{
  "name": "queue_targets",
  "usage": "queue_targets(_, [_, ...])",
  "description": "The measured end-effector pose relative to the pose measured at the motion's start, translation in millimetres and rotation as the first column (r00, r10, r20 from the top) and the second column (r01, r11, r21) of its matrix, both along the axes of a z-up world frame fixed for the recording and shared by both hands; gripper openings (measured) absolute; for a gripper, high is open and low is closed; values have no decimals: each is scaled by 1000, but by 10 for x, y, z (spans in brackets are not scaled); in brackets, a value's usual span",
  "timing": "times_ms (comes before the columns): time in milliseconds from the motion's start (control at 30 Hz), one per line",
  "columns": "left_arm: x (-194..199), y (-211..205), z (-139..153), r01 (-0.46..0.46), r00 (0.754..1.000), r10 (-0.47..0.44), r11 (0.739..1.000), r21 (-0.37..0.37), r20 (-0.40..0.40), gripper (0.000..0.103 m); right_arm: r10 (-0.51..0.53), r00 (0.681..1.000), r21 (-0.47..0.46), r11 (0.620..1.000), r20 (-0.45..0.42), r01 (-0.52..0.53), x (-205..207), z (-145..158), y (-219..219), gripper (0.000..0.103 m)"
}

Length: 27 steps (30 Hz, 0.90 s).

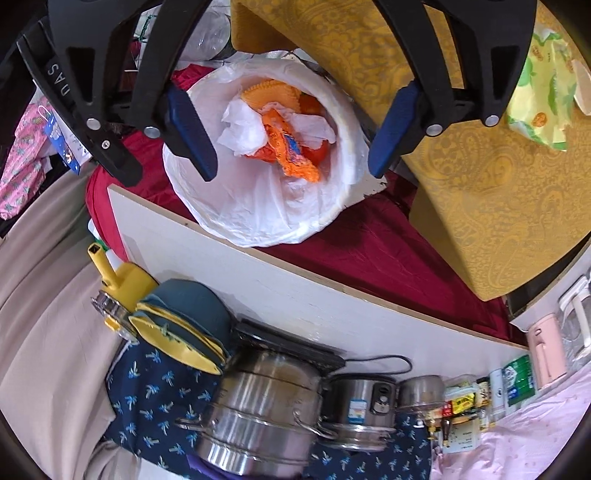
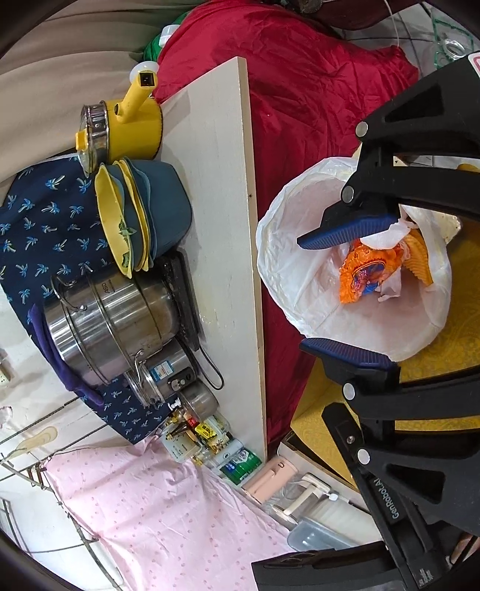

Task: Collect trash
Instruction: 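Open both tools over the bin to drop the towel and snack bag, then move both tools back from the bin toward the cup and tissue pack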

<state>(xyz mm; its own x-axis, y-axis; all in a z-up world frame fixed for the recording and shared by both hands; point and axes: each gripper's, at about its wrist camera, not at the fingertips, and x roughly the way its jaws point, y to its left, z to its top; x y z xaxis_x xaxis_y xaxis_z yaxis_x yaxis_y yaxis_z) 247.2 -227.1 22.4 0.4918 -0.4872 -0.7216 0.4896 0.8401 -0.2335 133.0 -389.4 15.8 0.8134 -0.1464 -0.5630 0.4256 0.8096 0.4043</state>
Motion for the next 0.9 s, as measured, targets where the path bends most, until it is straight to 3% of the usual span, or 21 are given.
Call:
queue_targets(267, [-63,432,228,-64,997,64,998,-13,49,86,34,999,-48,998,20,-33,-25,218,317,59])
queue_targets(500, [-86,915,367,-137,986,137,991,-11,93,90,97,995,-73,993,30,-94,38,378,719,59])
queue_targets(900, [-94,1956,446,-297,949,293,955,17,119,95,233,972,-90,969,40,-229,228,530,1556,67])
